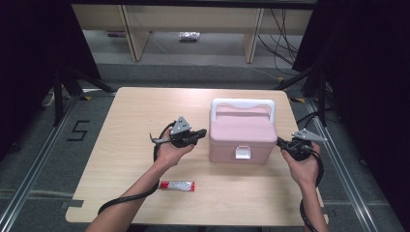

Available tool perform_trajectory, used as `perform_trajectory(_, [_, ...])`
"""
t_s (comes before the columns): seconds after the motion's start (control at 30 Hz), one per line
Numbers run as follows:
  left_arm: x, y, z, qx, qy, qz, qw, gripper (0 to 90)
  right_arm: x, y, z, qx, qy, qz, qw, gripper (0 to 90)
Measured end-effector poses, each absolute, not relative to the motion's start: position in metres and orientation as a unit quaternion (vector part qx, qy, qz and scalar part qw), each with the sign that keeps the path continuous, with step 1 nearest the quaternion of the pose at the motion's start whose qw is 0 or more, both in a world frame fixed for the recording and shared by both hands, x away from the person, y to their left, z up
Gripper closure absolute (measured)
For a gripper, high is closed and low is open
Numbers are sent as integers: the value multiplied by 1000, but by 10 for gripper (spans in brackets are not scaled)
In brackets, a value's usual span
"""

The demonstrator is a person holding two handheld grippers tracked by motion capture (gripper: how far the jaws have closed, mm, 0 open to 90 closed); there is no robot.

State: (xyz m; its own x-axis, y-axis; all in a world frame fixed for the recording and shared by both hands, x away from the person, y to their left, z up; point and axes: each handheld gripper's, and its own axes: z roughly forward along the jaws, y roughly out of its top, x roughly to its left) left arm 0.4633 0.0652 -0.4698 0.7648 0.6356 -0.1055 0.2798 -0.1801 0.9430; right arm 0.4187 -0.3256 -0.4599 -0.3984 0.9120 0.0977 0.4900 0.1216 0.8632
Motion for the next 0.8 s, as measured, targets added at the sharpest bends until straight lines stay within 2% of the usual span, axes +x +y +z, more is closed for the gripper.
perform_trajectory(0.1, [464, 62, -470, 752, 304, 156, 563, 900, 419, -324, -458, 496, 710, 442, 234, 900])
perform_trajectory(0.13, [464, 60, -471, 753, 303, 154, 564, 900, 420, -326, -458, 485, 716, 437, 247, 900])
perform_trajectory(0.17, [464, 59, -471, 753, 305, 156, 562, 900, 419, -325, -457, 496, 712, 438, 238, 900])
perform_trajectory(0.23, [465, 60, -471, 752, 306, 154, 563, 900, 421, -327, -457, 480, 718, 438, 249, 900])
perform_trajectory(0.27, [465, 60, -471, 753, 306, 155, 562, 900, 420, -326, -456, 485, 717, 441, 238, 900])
perform_trajectory(0.43, [465, 63, -471, 752, 308, 161, 561, 900, 422, -325, -455, 475, 724, 438, 240, 900])
perform_trajectory(0.63, [463, 80, -472, 752, 316, 180, 549, 900, 424, -323, -455, 472, 725, 445, 234, 900])
perform_trajectory(0.73, [459, 91, -473, 751, 322, 186, 546, 900, 426, -323, -456, 469, 724, 443, 245, 900])
perform_trajectory(0.8, [456, 102, -473, 749, 326, 190, 544, 900, 425, -321, -456, 479, 720, 445, 232, 900])
